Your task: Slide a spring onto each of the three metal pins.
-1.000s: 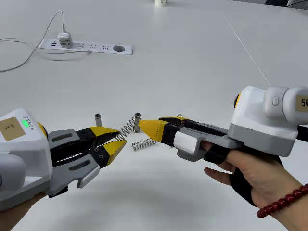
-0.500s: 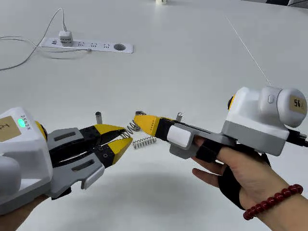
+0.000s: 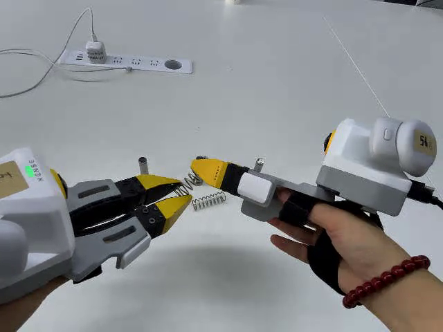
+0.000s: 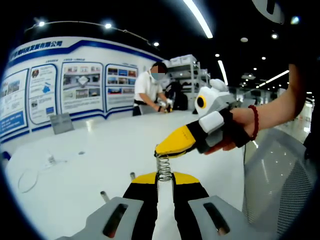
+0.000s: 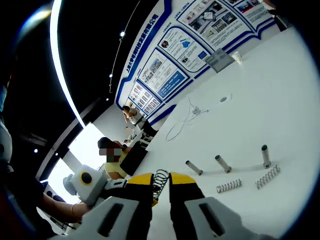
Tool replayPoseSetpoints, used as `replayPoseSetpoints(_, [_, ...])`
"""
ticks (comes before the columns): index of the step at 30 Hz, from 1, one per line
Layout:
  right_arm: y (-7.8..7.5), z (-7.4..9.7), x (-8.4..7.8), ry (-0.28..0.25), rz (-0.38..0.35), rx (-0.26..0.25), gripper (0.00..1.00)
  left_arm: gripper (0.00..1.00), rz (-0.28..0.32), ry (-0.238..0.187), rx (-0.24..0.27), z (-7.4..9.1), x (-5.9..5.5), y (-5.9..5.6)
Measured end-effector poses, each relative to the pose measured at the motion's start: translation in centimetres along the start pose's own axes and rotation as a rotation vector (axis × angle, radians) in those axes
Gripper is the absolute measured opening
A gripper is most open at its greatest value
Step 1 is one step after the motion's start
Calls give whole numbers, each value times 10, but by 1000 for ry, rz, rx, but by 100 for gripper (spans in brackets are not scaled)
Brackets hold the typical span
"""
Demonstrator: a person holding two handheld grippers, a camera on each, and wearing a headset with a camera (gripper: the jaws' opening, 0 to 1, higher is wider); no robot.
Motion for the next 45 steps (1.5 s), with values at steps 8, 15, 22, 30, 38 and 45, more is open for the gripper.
replayPoseSetpoints(8, [7, -1, 2, -17, 20, 33, 11, 10, 24, -1, 10, 1, 1, 2])
replayPoseSetpoints(15, [10, -2, 2, -30, 100, 42, 11, 13, 32, 12, 18, 2, 0, 3])
replayPoseSetpoints(22, [11, -4, 4, -64, 201, 24, 11, 20, 61, 43, 49, 6, -11, 7])
replayPoseSetpoints(30, [18, -12, 10, -108, 348, 19, 11, 30, 91, 66, 79, 13, -23, 10])
replayPoseSetpoints(38, [19, -24, 15, -135, 391, 9, 11, 38, 125, 71, 92, 21, -34, 10])
replayPoseSetpoints(45, [18, -37, 20, -160, 447, -13, 11, 46, 142, 75, 120, 28, -39, 12])
Point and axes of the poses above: the centre of the closed fingertips' face, and the gripper's own axes: z roughly backward along the fingers, y roughly to its left, x roughly out of its top, the point moved 5 cm from there along z, roughly backward along the fingers, and after that the axes turned 12 degrees about -x, right-handed, at the moved point
